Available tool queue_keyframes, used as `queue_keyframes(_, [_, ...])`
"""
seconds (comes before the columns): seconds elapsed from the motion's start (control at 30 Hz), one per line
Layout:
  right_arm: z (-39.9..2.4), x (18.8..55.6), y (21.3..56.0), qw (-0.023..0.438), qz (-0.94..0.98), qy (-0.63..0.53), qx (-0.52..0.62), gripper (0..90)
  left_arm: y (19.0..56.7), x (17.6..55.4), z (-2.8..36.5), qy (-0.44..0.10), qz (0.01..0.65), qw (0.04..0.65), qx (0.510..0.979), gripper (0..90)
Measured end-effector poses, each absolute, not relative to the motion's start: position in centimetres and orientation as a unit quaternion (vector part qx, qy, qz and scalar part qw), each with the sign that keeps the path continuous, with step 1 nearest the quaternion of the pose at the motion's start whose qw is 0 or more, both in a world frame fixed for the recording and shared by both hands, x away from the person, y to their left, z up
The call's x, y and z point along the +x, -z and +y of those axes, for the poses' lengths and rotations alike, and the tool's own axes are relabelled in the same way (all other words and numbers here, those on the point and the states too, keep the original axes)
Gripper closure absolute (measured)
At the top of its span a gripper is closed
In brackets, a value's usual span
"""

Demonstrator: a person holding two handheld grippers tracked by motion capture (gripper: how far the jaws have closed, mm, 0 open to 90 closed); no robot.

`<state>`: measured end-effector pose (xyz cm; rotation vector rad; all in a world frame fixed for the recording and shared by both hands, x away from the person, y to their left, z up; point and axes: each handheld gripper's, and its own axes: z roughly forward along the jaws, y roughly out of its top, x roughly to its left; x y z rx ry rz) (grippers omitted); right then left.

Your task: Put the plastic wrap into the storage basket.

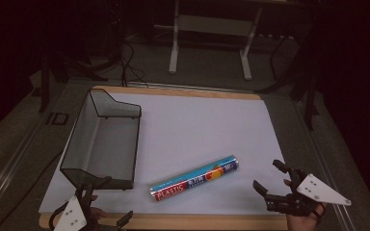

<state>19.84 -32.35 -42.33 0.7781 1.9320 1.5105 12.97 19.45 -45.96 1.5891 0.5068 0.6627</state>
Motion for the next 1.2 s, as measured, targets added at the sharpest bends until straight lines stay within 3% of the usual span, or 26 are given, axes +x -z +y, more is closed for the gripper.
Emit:
queue_keyframes(0.37, [-32.0,19.9,42.1,0.274,0.73,-0.561,0.279,9.2,46.0,13.0,19.5,-0.29,0.22,0.623,0.693,0.6])
queue_keyframes(0.5, [-31.0,20.0,42.3,0.307,0.729,-0.557,0.254,9.2,46.0,12.9,19.5,-0.291,0.218,0.623,0.693,0.6])
queue_keyframes(0.67, [-30.7,20.6,41.8,0.265,0.739,-0.58,0.219,9.3,46.0,13.0,19.4,-0.29,0.218,0.622,0.694,0.6])
queue_keyframes(0.8, [-30.0,21.5,42.1,0.206,0.771,-0.572,0.19,9.3,46.0,13.0,19.4,-0.289,0.218,0.623,0.694,0.6])
queue_keyframes(1.2, [-26.2,23.0,44.1,0.134,0.83,-0.526,0.129,9.2,46.0,13.0,19.5,-0.287,0.218,0.624,0.694,0.6])
